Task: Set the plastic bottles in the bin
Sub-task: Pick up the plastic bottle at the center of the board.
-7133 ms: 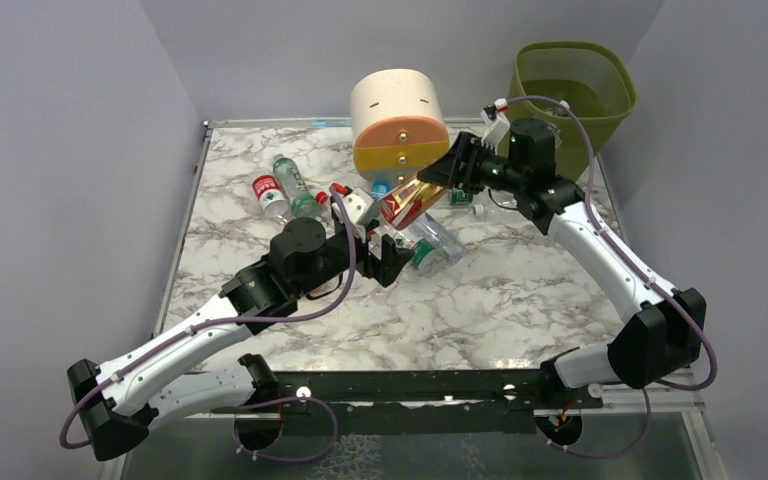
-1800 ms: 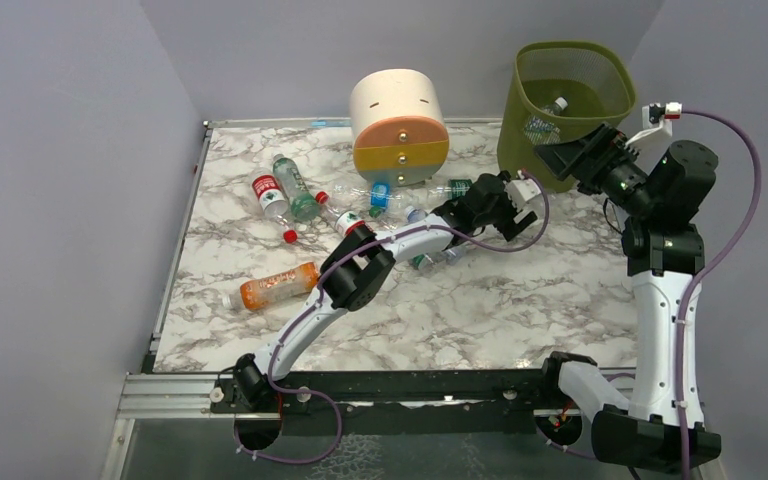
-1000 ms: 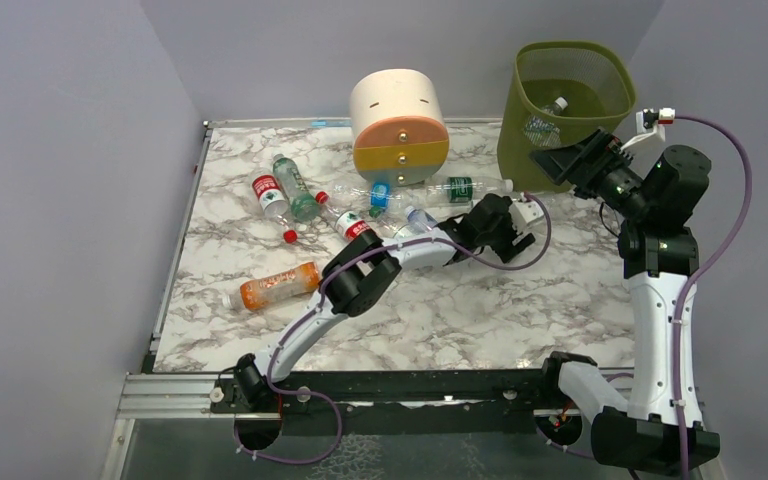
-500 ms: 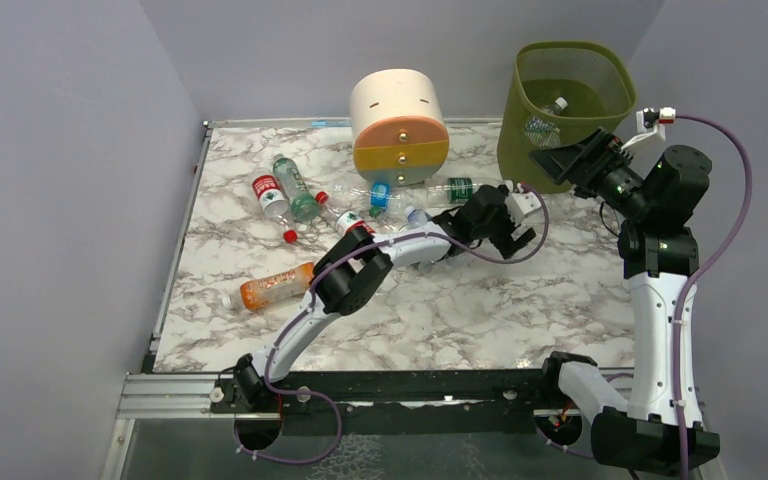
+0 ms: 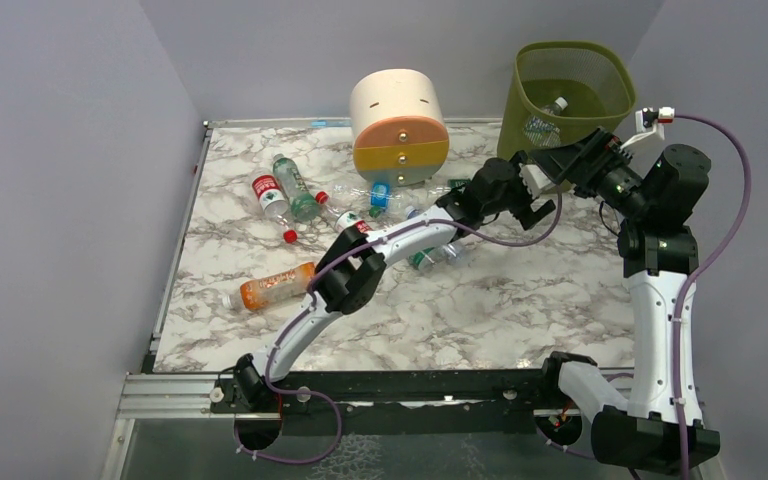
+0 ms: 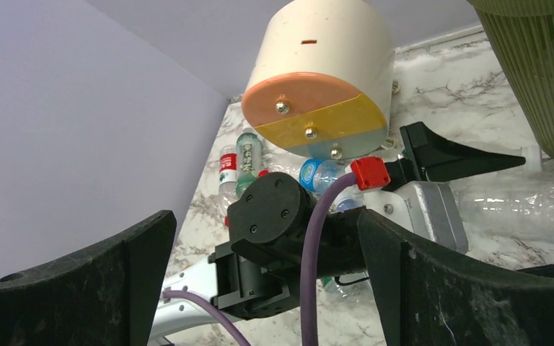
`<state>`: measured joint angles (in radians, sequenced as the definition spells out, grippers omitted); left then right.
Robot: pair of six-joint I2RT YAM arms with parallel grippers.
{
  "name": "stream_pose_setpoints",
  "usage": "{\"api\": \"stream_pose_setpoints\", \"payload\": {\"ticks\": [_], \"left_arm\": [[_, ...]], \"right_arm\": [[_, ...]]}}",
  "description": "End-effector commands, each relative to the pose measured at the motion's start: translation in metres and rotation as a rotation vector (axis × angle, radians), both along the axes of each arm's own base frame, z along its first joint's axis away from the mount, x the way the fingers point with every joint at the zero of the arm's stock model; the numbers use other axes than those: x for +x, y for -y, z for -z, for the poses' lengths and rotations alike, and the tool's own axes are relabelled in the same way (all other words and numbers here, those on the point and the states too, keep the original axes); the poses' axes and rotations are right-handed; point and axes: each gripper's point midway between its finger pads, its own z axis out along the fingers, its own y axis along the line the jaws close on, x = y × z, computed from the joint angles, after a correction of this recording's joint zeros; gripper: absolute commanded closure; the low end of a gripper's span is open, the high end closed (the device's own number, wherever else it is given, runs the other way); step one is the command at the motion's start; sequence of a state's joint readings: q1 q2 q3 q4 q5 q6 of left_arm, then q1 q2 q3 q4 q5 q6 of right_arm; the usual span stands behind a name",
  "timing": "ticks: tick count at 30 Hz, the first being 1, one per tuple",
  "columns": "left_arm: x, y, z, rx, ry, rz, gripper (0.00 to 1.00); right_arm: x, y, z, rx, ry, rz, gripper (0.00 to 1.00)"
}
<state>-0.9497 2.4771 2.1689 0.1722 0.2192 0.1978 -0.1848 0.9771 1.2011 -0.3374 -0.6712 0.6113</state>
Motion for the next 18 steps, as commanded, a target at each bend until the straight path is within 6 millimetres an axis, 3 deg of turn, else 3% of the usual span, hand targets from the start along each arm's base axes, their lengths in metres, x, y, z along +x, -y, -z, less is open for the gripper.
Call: {"api": "stream_pose_setpoints", "payload": {"ticks": [1,11,18], "left_arm": [[0.023,0.0,0.028,0.056,0.024,0.001,0.01],[0.051,-0.011,0.088,0.099,-0.011,0.0,0.01],[0.039,-0.015,0.109,0.121,-0.071,0.026,0.05]], "right_arm": [[0.0,-0.002,-0.002,-0.009,0.025,-0.021,0.0],[0.001,-0.003,-0.001,-0.012,0.024,-0.036,0.0],[0.002,-0.005,0.006,0.0,0.015,-0.052,0.0]]}}
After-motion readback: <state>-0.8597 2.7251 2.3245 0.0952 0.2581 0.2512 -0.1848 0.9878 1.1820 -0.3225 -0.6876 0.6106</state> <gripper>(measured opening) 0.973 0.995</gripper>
